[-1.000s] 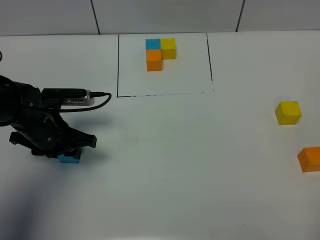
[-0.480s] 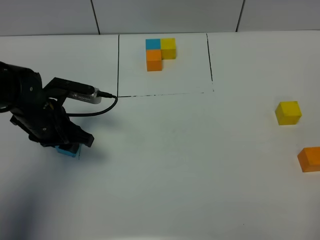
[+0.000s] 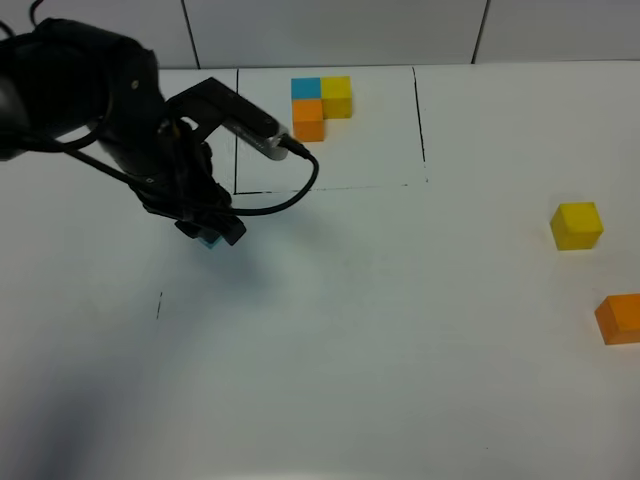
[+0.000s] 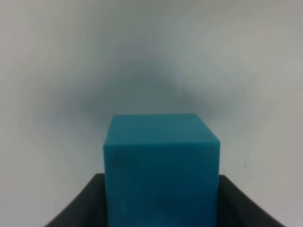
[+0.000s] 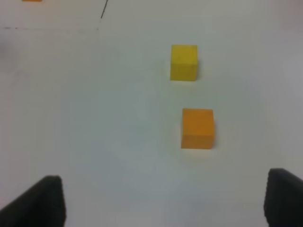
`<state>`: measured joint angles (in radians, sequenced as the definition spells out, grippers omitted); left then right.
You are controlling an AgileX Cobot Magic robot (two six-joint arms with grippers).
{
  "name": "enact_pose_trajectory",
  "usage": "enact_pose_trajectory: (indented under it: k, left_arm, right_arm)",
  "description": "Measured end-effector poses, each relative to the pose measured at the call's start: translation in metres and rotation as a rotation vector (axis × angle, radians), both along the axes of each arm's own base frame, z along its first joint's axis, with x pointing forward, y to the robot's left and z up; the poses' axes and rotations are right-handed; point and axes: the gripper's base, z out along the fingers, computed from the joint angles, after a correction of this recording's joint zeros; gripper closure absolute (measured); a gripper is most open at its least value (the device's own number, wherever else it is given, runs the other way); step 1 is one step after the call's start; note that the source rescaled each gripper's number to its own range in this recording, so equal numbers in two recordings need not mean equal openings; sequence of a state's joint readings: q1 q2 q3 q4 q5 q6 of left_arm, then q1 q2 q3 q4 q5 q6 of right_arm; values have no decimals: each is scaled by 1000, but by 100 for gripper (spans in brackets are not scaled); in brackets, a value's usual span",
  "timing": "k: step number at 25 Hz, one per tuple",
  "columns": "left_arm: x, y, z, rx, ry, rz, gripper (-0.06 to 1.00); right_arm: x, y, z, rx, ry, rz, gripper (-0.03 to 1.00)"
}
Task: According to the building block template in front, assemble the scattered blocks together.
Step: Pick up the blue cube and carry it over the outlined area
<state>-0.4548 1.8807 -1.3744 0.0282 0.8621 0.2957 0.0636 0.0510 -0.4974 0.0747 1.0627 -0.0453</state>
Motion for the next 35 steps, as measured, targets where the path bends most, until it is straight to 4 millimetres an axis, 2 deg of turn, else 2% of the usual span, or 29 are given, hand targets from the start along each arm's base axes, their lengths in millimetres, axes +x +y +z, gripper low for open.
enact_pose_trajectory:
  k: [7, 13, 19, 30, 35]
  left_arm:
    - [18, -49, -11, 142, 26, -189, 94]
    - [25, -74, -19, 203, 30, -368, 94]
    - [22, -82, -18, 213, 27, -601, 94]
    - [17, -94, -18, 227, -2, -774, 94]
    - [17, -98, -20, 225, -17, -796, 94]
  right_arm:
    - [0, 0, 0, 0, 0, 0, 24]
    - [0, 0, 0, -1, 0, 1, 24]
    - [0, 0, 0, -1, 0, 1, 24]
    - [0, 0, 0, -1, 0, 1, 24]
    - [0, 0, 0, -1, 0, 1, 24]
